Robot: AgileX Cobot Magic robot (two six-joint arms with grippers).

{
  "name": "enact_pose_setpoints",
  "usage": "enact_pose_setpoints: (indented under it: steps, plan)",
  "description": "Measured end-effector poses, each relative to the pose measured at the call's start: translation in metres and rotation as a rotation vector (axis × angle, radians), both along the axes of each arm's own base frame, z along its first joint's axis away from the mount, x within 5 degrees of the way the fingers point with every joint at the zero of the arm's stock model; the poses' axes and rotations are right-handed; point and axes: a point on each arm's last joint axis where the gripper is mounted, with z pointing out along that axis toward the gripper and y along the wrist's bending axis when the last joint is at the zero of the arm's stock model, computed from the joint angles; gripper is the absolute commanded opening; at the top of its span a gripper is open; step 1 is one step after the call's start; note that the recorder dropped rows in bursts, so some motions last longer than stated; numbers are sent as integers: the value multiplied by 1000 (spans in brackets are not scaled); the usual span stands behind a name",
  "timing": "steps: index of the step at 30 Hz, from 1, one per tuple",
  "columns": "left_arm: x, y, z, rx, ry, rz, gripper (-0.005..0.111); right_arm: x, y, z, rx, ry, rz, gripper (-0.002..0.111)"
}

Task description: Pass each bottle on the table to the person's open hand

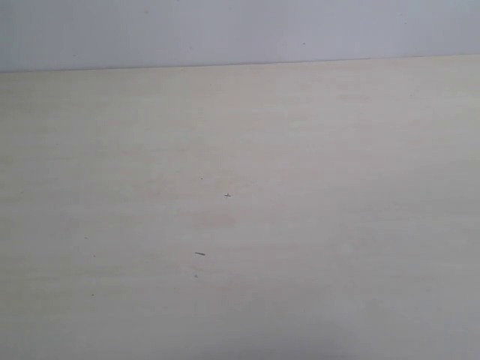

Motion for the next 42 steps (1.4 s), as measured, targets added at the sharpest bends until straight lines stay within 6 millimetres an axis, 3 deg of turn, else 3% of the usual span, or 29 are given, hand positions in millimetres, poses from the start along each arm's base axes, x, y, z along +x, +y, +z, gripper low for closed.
enact_pose_setpoints:
  steps: [11, 28, 42]
  plan:
    - [2, 2, 0, 0, 0, 53, 0, 0, 0, 0, 0, 0, 0, 0]
    - [12, 29, 0, 0, 0, 568, 0, 0, 0, 0, 2, 0, 0, 0]
    - [12, 36, 0, 15, -6, 695, 0, 0, 0, 0, 2, 0, 0, 0]
